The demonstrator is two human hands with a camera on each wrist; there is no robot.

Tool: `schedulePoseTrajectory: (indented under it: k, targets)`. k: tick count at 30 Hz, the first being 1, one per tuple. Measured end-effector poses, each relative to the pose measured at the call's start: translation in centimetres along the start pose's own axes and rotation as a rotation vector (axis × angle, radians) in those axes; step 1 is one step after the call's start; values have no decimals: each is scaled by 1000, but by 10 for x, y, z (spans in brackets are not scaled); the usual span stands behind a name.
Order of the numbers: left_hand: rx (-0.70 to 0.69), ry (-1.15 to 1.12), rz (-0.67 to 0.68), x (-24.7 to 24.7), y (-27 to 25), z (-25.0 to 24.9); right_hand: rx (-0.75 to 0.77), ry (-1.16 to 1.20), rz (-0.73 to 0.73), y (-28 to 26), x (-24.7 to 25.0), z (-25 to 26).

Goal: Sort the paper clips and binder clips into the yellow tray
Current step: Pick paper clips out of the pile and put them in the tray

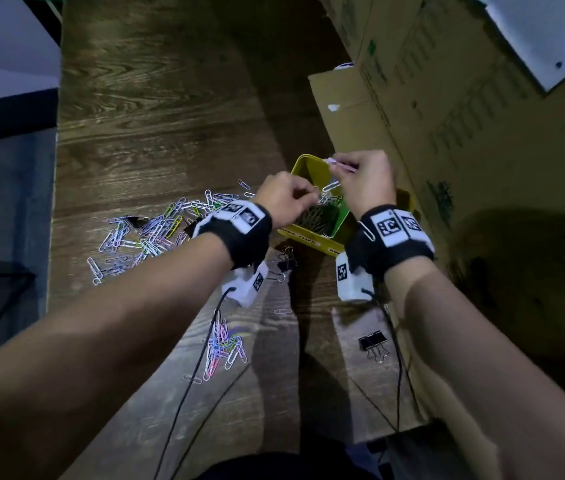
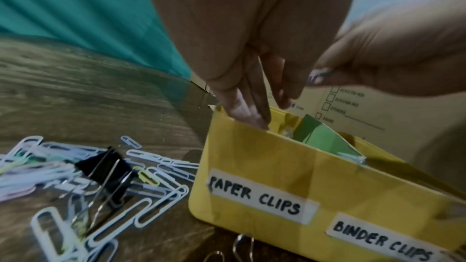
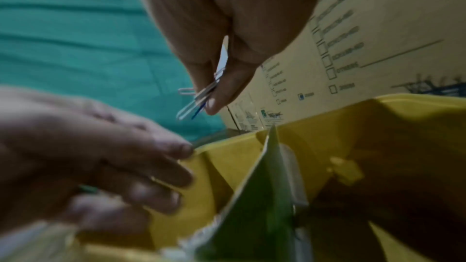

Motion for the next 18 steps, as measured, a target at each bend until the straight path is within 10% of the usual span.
schedulePoseTrajectory:
  k: [7,14,18]
  targets:
    - [-116,76,-58,22,-86,52,92,-440,407,-5,-59,-11]
    - [-185,353,177,-27,-178,121,463,-254,302,-60,-61,25]
    - [-205,411,212,-62,-204,121,484,-217,567,-130,-90,3]
Point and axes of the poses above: each hand's wrist, its own y-axis towards the middle knuckle, its own x-axis out of the back of the hand, z = x × y, the point moved 7 cm from there along y, towards the middle knuckle, and after that the axes turned 2 degrees about -z, right-handed, at the moved point
